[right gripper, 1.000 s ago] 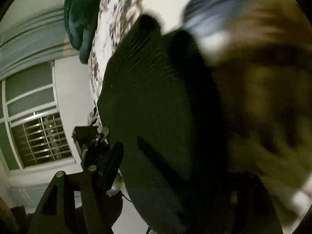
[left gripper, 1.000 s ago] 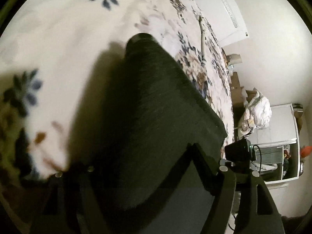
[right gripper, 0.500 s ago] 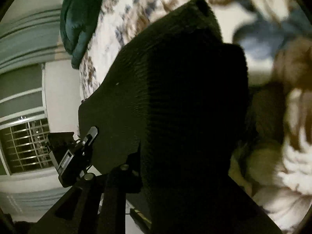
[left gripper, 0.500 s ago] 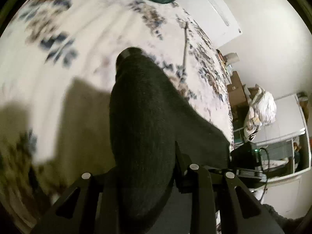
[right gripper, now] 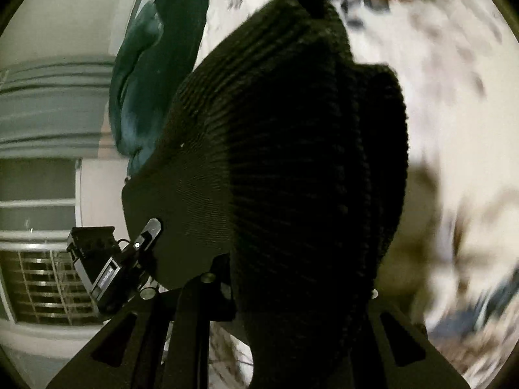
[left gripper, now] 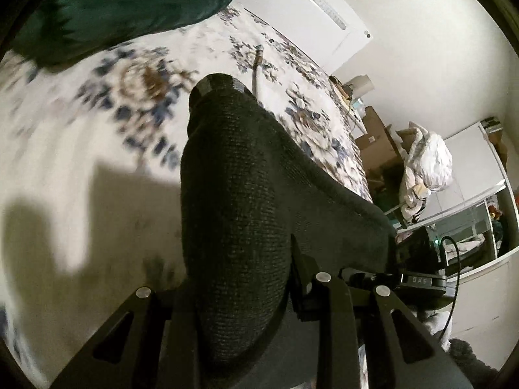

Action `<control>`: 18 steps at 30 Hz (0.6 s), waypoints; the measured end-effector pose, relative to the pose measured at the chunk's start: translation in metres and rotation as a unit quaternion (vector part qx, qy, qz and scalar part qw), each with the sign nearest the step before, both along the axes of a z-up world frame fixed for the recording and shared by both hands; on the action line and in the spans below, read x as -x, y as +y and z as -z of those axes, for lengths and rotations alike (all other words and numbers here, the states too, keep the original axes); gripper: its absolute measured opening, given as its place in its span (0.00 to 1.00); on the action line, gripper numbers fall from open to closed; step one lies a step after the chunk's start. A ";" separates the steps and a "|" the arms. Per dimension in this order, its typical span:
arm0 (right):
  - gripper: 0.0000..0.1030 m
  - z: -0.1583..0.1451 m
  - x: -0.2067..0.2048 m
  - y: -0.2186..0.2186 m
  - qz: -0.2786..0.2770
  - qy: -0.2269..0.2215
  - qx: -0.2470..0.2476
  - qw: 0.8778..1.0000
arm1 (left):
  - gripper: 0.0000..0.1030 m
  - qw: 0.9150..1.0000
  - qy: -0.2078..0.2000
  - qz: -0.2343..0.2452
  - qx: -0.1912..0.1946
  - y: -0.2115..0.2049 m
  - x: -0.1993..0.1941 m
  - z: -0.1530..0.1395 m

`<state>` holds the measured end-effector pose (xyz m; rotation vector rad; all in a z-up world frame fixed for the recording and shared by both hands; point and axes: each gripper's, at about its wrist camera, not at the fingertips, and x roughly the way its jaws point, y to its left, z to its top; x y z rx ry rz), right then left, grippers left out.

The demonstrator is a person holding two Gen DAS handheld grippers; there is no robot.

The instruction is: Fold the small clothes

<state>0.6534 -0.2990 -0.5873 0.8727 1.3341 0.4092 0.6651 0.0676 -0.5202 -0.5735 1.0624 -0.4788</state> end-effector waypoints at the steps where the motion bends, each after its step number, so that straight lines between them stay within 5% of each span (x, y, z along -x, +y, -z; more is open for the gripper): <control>1: 0.19 0.002 -0.015 -0.002 0.003 0.001 0.006 1.000 | 0.23 1.000 0.002 0.003 -0.004 -0.003 -0.014 0.005; 5: 0.18 0.026 -0.072 -0.010 0.004 0.020 0.033 0.999 | 0.24 0.999 0.023 0.005 -0.029 -0.013 -0.049 0.031; 12: 0.21 0.063 -0.097 -0.005 -0.002 0.049 0.068 0.996 | 0.35 0.993 0.057 0.014 -0.103 -0.025 -0.067 0.063; 15: 0.40 0.054 -0.090 -0.007 -0.016 0.043 0.138 0.989 | 0.44 0.987 0.043 0.004 -0.153 -0.030 -0.059 0.054; 17: 0.68 0.044 -0.088 -0.003 -0.033 0.035 0.222 0.974 | 0.51 0.979 0.026 -0.009 -0.201 -0.037 -0.054 0.045; 18: 0.72 0.035 -0.084 0.003 -0.043 0.024 0.276 0.960 | 0.52 0.975 0.020 -0.017 -0.222 -0.039 -0.048 0.041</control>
